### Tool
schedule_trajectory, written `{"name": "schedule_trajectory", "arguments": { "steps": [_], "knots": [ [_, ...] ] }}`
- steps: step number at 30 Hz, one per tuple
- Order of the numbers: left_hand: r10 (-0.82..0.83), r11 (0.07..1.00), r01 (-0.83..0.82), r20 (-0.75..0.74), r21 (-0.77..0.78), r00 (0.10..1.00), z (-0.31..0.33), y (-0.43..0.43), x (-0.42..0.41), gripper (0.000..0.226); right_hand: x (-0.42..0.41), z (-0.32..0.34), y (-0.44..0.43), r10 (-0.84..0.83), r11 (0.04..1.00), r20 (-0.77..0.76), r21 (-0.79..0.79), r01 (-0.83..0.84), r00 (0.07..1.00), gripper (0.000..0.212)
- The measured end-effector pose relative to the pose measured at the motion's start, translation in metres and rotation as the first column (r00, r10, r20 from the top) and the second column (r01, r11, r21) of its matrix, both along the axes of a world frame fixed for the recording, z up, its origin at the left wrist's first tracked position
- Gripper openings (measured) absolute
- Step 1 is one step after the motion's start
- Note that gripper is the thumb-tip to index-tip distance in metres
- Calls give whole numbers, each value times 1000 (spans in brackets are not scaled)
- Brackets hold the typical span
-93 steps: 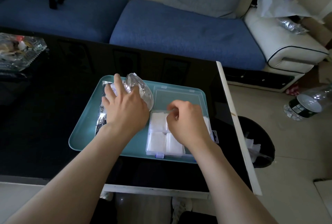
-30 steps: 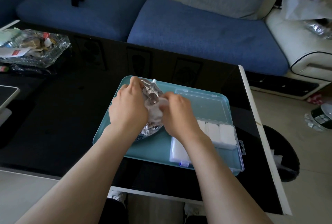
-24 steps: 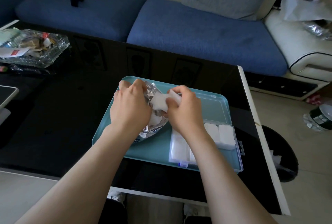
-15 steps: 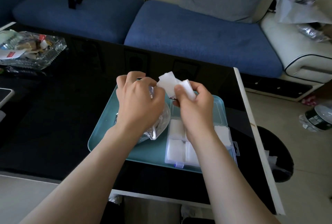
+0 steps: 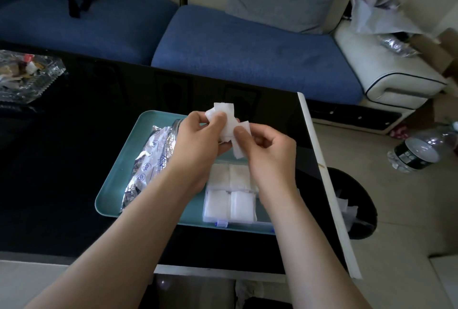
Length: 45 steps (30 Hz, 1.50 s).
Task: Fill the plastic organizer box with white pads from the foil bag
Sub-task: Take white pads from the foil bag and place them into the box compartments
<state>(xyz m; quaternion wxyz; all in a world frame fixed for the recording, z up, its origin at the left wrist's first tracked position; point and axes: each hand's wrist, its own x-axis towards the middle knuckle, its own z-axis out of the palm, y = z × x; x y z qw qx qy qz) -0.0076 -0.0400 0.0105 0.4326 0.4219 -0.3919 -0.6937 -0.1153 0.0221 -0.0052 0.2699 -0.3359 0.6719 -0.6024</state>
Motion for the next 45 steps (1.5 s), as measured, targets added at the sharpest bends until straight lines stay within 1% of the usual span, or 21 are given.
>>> {"name": "schedule_trajectory", "arguments": {
  "steps": [2, 4, 7, 9, 11, 12, 13, 15, 17, 19, 22, 24, 27, 30, 32, 33, 35, 37, 41, 43, 45],
  "knots": [
    [-52, 998, 53, -40, 30, 998, 2, 3, -3, 22, -3, -1, 7, -34, 999, -84, 9, 35, 996, 20],
    [-90, 993, 94, -61, 65, 994, 2, 6, -7, 21, -7, -2, 15, -82, 996, -106, 14, 84, 991, 21],
    [-102, 990, 103, -15, 95, 995, -2, 7, -10, 24, -11, -1, 27, -142, 990, -57, -14, 141, 988, 19],
    [-114, 987, 110, 29, 116, 993, -4, 9, -12, 22, -13, 4, 32, -156, 987, 8, -45, 156, 988, 16],
    [-122, 976, 119, 6, 181, 993, -3, 11, -14, 21, -16, 10, 34, -144, 987, 86, -61, 149, 986, 12],
    [-139, 966, 139, -16, 218, 990, -1, 12, -15, 25, -17, 12, 34, -133, 988, 102, -60, 140, 986, 11],
    [-166, 955, 170, -37, 241, 985, 0, 13, -16, 31, -18, 14, 33, -121, 990, 107, -53, 127, 987, 11],
    [-209, 949, 213, -44, 232, 977, 1, 14, -16, 36, -19, 17, 31, -86, 995, 96, -39, 90, 992, 9],
    [-233, 943, 242, -64, 227, 970, 2, 14, -16, 40, -19, 18, 28, -49, 998, 61, -32, 51, 997, 13],
    [-274, 927, 293, -111, 234, 955, 3, 15, -17, 46, -19, 18, 26, -33, 999, 5, -7, 33, 999, 11],
    [-337, 910, 353, -108, 219, 935, 4, 17, -18, 46, -18, 16, 23, -66, 998, -65, 10, 66, 996, 25],
    [-353, 905, 367, -101, 216, 930, 2, 16, -20, 45, -19, 15, 23, -77, 997, -192, 15, 81, 978, 33],
    [-332, 907, 349, -109, 235, 937, 1, 16, -21, 45, -18, 17, 25, -67, 995, -416, 38, 90, 907, 34],
    [-340, 906, 348, -74, 243, 937, 2, 18, -22, 45, -14, 18, 27, -48, 986, -610, 100, 136, 791, 27],
    [-340, 908, 337, -33, 248, 940, 2, 18, -21, 44, -13, 16, 27, -23, 974, -697, 145, 172, 717, 31],
    [-346, 909, 340, -18, 241, 938, 2, 17, -21, 45, -12, 15, 28, -3, 970, -711, 168, 173, 704, 37],
    [-356, 910, 348, -8, 226, 934, 2, 16, -20, 47, -13, 15, 29, 44, 974, -684, 190, 120, 728, 45],
    [-346, 913, 340, -10, 227, 938, 2, 16, -18, 50, -14, 16, 28, 57, 982, -694, 170, 86, 717, 37],
    [-297, 922, 295, -30, 252, 954, -1, 14, -19, 47, -16, 15, 27, -16, 986, -716, 105, 131, 698, 25],
    [-278, 927, 281, -47, 249, 959, -1, 14, -21, 43, -17, 15, 26, -48, 986, -700, 80, 145, 712, 23],
    [-275, 929, 277, -40, 246, 961, -2, 14, -21, 40, -17, 13, 26, -70, 987, -654, 66, 149, 753, 22]
  ]
}}
